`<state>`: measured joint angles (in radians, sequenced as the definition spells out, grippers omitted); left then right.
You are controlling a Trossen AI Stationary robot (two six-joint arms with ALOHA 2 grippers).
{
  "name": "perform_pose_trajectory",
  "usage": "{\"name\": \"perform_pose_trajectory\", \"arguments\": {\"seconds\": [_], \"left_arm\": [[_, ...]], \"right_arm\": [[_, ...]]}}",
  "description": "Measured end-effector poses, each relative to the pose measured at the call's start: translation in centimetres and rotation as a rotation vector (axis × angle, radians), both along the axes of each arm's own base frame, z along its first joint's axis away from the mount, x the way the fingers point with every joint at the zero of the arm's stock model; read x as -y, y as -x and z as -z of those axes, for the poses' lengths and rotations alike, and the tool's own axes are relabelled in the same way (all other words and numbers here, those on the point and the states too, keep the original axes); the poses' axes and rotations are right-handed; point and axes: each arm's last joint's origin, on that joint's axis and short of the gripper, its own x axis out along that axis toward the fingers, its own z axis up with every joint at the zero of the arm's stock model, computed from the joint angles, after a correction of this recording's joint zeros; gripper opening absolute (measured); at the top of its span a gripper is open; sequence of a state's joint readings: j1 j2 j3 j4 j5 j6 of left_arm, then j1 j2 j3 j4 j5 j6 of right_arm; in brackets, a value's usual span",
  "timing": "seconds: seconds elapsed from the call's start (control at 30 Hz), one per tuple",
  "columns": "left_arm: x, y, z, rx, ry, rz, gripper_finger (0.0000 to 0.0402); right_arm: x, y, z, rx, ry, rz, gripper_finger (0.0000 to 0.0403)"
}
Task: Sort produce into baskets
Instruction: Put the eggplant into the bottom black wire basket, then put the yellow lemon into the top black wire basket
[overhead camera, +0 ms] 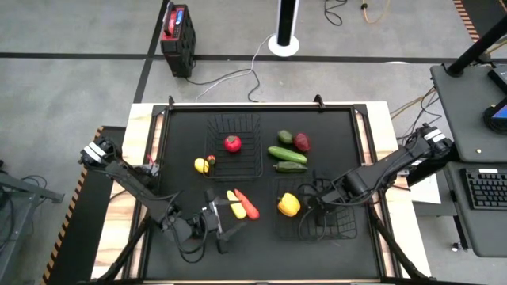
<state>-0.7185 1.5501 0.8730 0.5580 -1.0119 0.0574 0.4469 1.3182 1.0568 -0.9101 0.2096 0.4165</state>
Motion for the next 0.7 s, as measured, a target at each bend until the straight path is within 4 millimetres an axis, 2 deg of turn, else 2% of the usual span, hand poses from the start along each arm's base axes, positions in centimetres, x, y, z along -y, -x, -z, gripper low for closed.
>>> {"name": "perform_pose_trajectory", "arguments": {"seconds": [0.3,0.7], "left_arm": [[0.00,0.00,0.00,0.002,0.006,-0.001,0.0288],[0.00,0.00,0.04,0.001,0.012,-0.001,0.0288]], "right_arm": [[0.05,-0.16,0.17,0.021,0.033,0.000,0.0207],[0.05,-0.27,0.12,0.037,0.042,0.006,0.0250]]}}
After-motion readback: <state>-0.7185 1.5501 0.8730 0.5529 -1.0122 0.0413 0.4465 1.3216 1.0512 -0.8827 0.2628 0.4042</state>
